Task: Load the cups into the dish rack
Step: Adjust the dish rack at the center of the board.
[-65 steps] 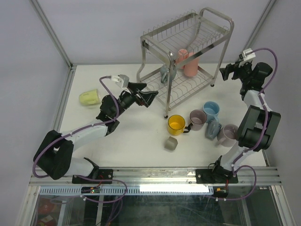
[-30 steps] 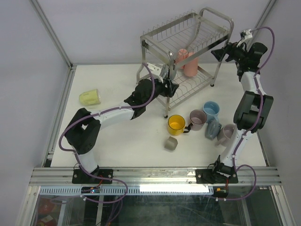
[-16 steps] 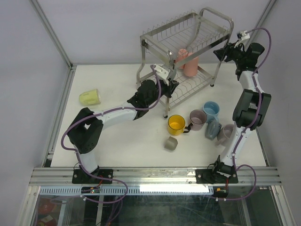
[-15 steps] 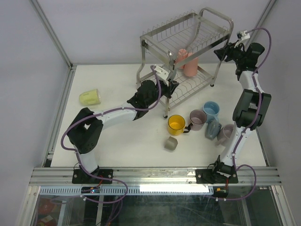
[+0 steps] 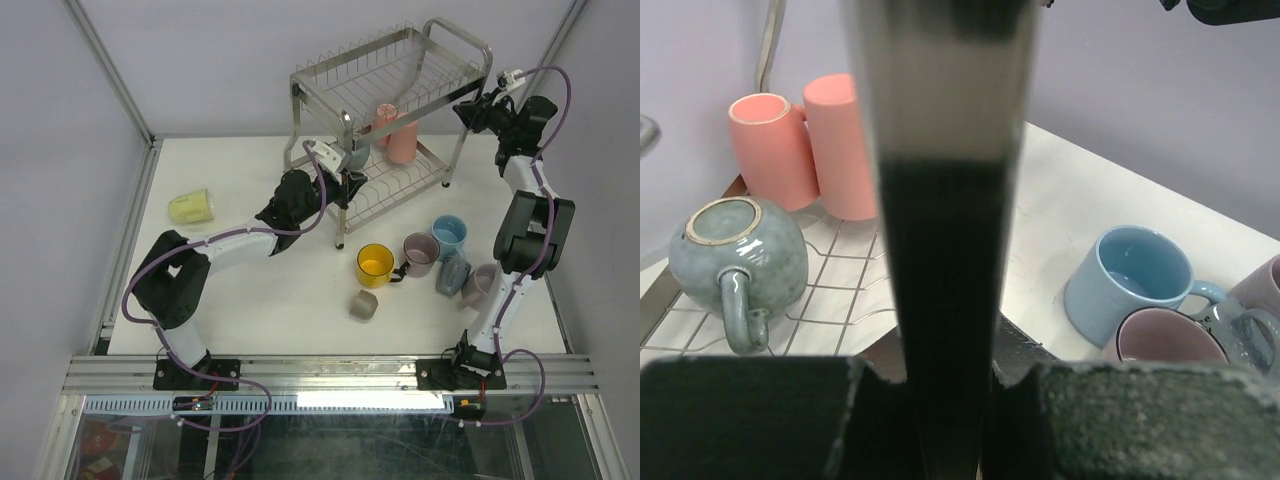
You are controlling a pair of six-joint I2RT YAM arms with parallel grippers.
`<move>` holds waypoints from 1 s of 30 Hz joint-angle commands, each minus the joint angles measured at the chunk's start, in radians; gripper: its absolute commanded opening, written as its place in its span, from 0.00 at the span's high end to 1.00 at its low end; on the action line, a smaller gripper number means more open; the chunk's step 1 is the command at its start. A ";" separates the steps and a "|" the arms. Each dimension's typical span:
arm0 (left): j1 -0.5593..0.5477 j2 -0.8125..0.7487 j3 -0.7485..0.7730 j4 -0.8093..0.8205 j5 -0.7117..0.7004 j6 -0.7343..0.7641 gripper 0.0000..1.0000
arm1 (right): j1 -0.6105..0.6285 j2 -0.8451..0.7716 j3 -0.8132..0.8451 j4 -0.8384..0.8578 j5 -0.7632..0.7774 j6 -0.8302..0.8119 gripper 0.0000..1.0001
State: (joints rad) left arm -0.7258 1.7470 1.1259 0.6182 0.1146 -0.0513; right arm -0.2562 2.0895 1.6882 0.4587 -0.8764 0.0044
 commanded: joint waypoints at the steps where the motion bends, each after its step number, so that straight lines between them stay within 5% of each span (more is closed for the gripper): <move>1: 0.059 -0.053 -0.029 0.032 0.029 0.025 1.00 | -0.011 -0.165 0.012 0.179 -0.042 0.026 1.00; 30: 0.241 -0.049 -0.153 0.135 0.205 0.019 1.00 | 0.021 -0.539 -0.419 0.454 -0.162 0.126 1.00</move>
State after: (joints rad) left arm -0.5323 1.6676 0.9493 0.7567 0.3843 -0.0319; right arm -0.2489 1.7588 1.2404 0.5999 -0.8909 0.0181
